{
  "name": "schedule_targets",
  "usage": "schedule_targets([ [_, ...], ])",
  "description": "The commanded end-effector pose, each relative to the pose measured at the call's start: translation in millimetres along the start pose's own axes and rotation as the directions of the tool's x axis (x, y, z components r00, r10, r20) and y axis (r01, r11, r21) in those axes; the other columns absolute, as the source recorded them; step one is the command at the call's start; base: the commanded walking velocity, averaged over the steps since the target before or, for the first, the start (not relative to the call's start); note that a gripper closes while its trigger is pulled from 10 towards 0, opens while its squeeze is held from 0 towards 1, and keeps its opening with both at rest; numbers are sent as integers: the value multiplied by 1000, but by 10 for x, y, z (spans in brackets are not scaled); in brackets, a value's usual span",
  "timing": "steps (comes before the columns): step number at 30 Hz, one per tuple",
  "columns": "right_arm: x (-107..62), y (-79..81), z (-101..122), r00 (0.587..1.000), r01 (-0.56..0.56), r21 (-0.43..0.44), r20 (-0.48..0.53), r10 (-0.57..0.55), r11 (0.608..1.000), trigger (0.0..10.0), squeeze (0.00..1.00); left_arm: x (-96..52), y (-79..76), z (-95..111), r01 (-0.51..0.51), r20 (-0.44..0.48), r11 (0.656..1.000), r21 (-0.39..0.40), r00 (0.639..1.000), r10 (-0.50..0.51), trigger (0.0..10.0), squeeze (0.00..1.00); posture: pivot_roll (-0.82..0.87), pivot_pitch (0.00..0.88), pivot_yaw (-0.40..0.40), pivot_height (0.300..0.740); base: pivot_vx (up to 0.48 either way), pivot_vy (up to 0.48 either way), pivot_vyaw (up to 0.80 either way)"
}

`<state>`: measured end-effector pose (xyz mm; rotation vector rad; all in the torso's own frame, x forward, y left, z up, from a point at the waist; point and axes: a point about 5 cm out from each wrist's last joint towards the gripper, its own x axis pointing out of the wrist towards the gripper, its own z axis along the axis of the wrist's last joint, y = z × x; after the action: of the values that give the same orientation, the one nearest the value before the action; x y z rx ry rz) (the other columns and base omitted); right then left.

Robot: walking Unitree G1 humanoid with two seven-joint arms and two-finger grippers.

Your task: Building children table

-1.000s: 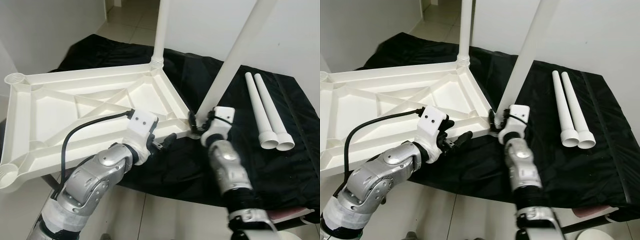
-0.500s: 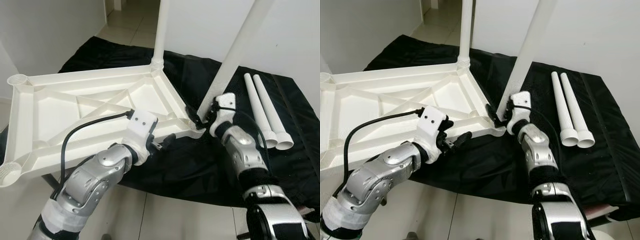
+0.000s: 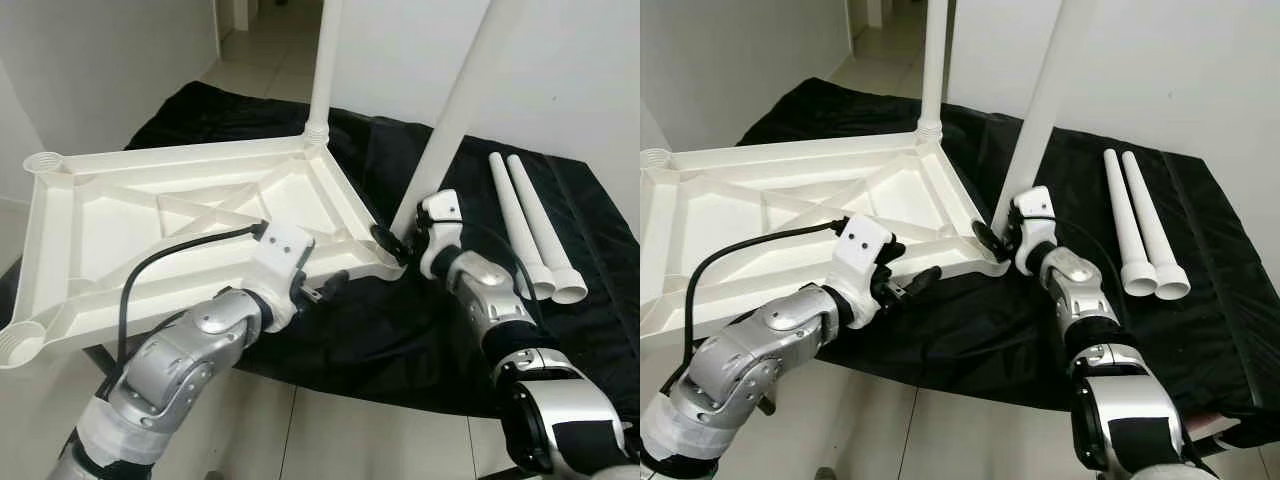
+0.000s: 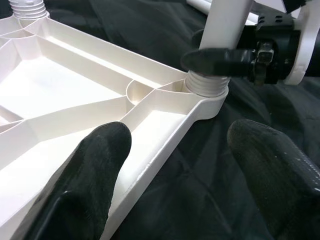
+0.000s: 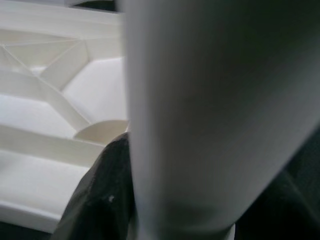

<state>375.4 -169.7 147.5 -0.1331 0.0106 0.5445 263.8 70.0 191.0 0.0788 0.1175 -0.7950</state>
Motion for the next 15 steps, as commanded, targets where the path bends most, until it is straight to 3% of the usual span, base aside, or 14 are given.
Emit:
schedule_targets([
  [1,-47,42,-150,999,-22,24,-45,23,999,0,0,-12,-70,4,119,1,993,8,993,-119,10000,0,115,0,-93,740,0,0,0],
  [7,-86,9,-212,999,10,45,-52,-7,999,0,0,-13,-62,5,119,-1,993,11,993,-119,10000,0,112,0,-87,740,0,0,0],
  [8,-101,-7,-238,998,37,59,-54,-34,998,10000,0,-15,-55,5,119,-2,993,12,993,-119,10000,0,109,0,-85,740,0,0,0],
  [15,-92,-4,-274,995,88,147,-55,-81,985,10000,0,-25,-32,10,114,-5,993,14,993,-114,10000,0,105,6,-78,740,0,0,0],
])
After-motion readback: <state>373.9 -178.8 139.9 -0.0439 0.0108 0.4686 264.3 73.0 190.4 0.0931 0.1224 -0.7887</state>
